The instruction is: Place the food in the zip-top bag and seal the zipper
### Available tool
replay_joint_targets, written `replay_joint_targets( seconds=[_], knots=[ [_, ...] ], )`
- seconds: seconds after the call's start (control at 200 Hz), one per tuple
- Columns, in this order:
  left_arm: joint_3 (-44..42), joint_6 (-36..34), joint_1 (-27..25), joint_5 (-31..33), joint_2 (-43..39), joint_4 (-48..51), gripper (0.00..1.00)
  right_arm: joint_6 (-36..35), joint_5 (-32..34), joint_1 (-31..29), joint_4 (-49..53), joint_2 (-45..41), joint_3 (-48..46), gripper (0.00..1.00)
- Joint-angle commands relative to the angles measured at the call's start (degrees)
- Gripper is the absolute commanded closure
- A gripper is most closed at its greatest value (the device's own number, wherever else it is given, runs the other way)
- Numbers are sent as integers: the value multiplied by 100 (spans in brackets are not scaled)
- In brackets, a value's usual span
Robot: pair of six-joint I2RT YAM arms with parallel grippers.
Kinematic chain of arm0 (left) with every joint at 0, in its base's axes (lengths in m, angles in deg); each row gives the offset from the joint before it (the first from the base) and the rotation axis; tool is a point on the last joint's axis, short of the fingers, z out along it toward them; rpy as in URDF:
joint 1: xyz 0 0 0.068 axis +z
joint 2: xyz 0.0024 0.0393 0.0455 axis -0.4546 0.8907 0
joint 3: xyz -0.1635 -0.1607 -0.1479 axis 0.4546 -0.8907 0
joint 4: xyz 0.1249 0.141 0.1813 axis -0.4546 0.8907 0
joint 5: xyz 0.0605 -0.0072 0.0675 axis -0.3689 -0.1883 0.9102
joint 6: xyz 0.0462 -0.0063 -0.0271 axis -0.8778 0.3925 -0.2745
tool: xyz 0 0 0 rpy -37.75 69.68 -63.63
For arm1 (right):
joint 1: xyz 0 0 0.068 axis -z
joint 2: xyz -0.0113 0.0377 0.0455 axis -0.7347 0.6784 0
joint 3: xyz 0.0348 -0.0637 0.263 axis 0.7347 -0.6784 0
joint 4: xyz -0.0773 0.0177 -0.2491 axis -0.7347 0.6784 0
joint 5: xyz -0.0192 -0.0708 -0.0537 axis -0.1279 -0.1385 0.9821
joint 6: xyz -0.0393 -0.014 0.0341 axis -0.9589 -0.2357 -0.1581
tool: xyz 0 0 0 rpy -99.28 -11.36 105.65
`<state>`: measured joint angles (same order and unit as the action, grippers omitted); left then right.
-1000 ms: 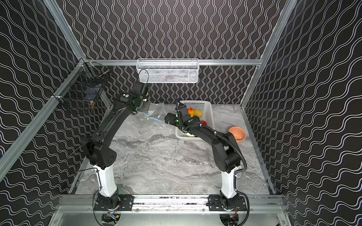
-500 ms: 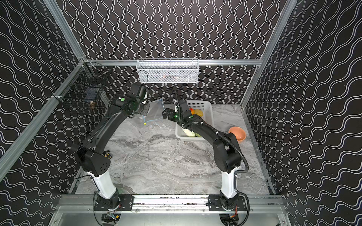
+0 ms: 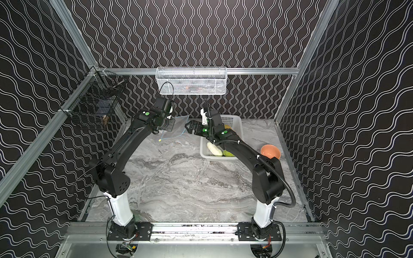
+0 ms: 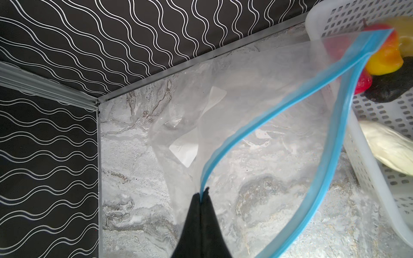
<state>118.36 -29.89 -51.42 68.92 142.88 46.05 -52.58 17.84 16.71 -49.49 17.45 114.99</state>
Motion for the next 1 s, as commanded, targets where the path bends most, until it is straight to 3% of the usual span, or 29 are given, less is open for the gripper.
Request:
replay_joint_targets(
  seconds=[0.0,0.215,0.546,0.996],
  knots=[
    [52,140,-10,-143,-24,-56,100,-123,-18,197,-58,-297,-306,1],
    [-227,-15,-243,-68,-85,-126,100,-417,354,855,246,-371,-525,1],
    [-55,-226,-951,535,129,-28,100,-1037,1122,1318,1185,808,546,3],
    [-200,-158,-990,398,58,-34,100,-1166,1092,1501,1300,1616,1297,13]
  ],
)
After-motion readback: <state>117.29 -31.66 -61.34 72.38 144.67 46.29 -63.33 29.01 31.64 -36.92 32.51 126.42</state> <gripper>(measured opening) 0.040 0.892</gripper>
